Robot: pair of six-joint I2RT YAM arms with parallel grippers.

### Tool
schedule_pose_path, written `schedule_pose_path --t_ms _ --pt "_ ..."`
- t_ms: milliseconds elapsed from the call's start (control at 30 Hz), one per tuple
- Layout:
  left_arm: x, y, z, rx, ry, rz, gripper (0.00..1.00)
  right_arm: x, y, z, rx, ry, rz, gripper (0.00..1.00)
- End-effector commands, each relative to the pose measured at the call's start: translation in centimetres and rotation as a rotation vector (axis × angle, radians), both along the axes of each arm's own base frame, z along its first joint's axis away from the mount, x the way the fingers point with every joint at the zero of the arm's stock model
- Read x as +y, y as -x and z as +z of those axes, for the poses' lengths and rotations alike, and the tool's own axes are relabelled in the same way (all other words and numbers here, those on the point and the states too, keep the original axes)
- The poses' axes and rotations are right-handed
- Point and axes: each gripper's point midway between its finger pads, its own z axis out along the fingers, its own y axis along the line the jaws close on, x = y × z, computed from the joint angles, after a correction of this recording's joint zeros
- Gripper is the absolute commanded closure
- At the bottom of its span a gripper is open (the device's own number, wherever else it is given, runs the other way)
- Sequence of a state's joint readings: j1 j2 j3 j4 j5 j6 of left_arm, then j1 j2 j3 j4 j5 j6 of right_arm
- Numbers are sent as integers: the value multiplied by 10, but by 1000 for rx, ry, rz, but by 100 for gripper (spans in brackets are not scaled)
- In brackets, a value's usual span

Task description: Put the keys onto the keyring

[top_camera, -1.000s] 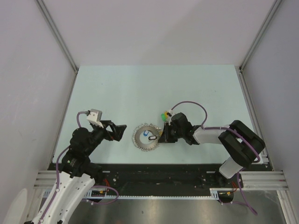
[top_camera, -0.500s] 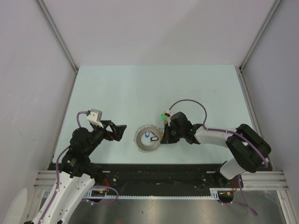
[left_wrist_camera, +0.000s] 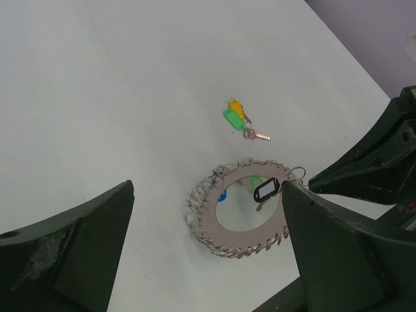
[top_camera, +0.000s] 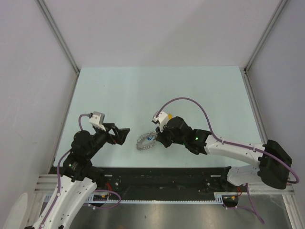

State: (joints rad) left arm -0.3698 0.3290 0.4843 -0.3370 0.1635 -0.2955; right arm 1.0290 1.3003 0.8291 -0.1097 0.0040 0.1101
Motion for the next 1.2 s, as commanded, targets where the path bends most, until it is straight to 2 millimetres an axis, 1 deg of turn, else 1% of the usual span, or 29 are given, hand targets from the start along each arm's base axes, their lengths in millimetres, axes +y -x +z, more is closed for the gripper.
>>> schedule_pose_path --t_ms 0,67,133,200,267,300,333,367,400,433,467,500,533,567,600,633,700,733,800,833,867,1000,1033,1133,1167 --pt "-10 4 30 -113 29 -72 0 19 -21 63 -267 -103 64 100" --pt "-15 7 36 -139 34 -109 0 22 -19 74 -294 -125 81 100" --pt "-25 14 45 -178 40 -188 0 23 -18 86 -302 -165 87 100" --pt "-31 19 56 -232 36 -241 0 23 -15 97 -307 -204 115 100" --pt "-33 18 63 -263 29 -254 0 23 -14 104 -323 -223 129 100" --pt "-34 17 68 -296 17 -266 0 22 -14 111 -332 -246 147 100" --pt "-40 17 66 -292 5 -307 0 22 -13 115 -347 -255 169 100" --pt "-43 18 74 -323 -1 -331 2 22 -12 119 -354 -268 190 100" --pt "-47 17 73 -330 -19 -362 2 23 -9 126 -367 -295 225 100" --pt "-55 17 73 -321 -26 -419 1 23 -8 129 -383 -301 250 100" --pt "-60 18 76 -329 -30 -453 1 24 -6 131 -392 -308 271 100" --pt "-64 17 74 -331 -49 -483 2 25 -2 136 -399 -330 311 100" --pt "-70 23 80 -347 -51 -546 2 23 -4 138 -409 -334 320 100" --pt "-75 20 74 -317 -59 -579 1 22 -3 140 -423 -335 338 100" --pt "-79 21 75 -337 -79 -615 1 22 1 140 -420 -343 372 100" --pt "-83 24 77 -342 -80 -655 1 17 -3 142 -427 -345 371 100" --pt "-94 30 75 -399 -126 -755 1 16 1 144 -430 -357 414 100" --pt "-96 31 76 -420 -142 -771 1 13 -1 146 -433 -360 418 100" --pt "-103 31 70 -468 -204 -818 2 11 3 148 -434 -374 456 100" --pt "-105 31 73 -489 -221 -825 2 10 5 152 -441 -380 464 100" --pt "-107 31 70 -483 -236 -835 3 9 4 153 -446 -381 468 100" --pt "-114 22 62 -487 -282 -871 11 4 5 152 -455 -373 493 100" --pt "-116 20 62 -484 -285 -874 18 4 5 150 -452 -369 496 100" --pt "-123 17 57 -467 -299 -909 30 3 6 147 -446 -362 511 100" --pt "-126 19 52 -461 -307 -927 32 2 6 146 -444 -359 513 100"
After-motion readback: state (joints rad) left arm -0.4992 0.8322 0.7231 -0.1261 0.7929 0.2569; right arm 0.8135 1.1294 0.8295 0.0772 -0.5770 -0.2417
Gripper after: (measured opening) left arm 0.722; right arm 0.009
